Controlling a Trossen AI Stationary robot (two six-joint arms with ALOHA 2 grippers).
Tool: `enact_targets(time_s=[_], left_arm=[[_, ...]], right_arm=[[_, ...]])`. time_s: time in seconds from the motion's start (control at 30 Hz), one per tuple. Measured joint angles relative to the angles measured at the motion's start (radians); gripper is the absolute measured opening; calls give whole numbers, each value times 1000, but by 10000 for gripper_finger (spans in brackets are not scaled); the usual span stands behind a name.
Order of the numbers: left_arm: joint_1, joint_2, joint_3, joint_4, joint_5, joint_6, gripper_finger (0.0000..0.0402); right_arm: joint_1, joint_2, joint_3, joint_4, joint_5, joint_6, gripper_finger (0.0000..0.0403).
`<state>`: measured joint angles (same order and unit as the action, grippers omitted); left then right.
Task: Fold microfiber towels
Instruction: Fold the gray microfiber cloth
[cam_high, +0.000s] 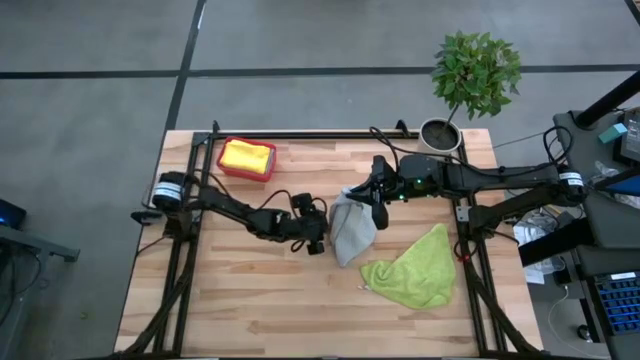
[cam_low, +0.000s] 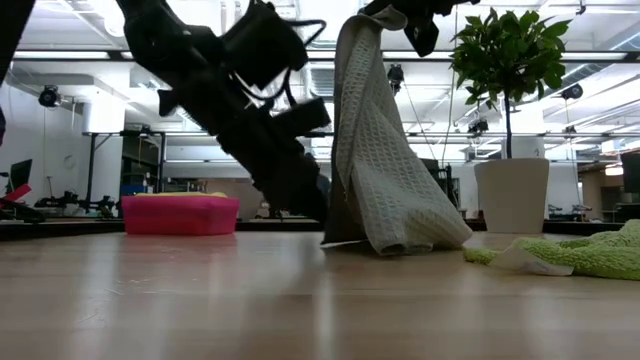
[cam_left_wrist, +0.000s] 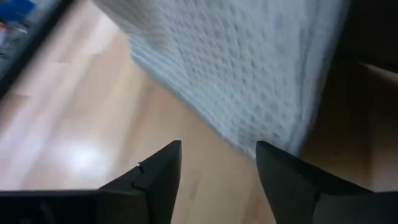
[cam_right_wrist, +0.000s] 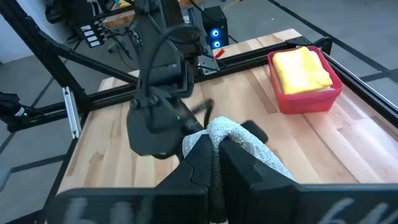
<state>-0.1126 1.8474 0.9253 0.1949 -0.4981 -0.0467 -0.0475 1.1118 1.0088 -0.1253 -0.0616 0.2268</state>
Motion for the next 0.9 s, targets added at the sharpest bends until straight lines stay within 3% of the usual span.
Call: enact_targets(time_s=[0.2,0.43,0.5,0.7,0.9], left_arm=[[-5,-12,0,-72,153,-4,164],[-13,-65,-8,-142,263,-104,167],[-13,-66,-15,-101,253,-105,176],[-9,-67,-32,-90,96,-191,194],[-5,-54,-35,-68,26,-237,196]], right_arm=[[0,-1,0,-8,0,0,9],[0,1,0,-19,-1,0,9],[1,2,0,-20,-1,0,9],[2,2,0,-19,0,0,9],[2,2,0,-20,0,-2,9]])
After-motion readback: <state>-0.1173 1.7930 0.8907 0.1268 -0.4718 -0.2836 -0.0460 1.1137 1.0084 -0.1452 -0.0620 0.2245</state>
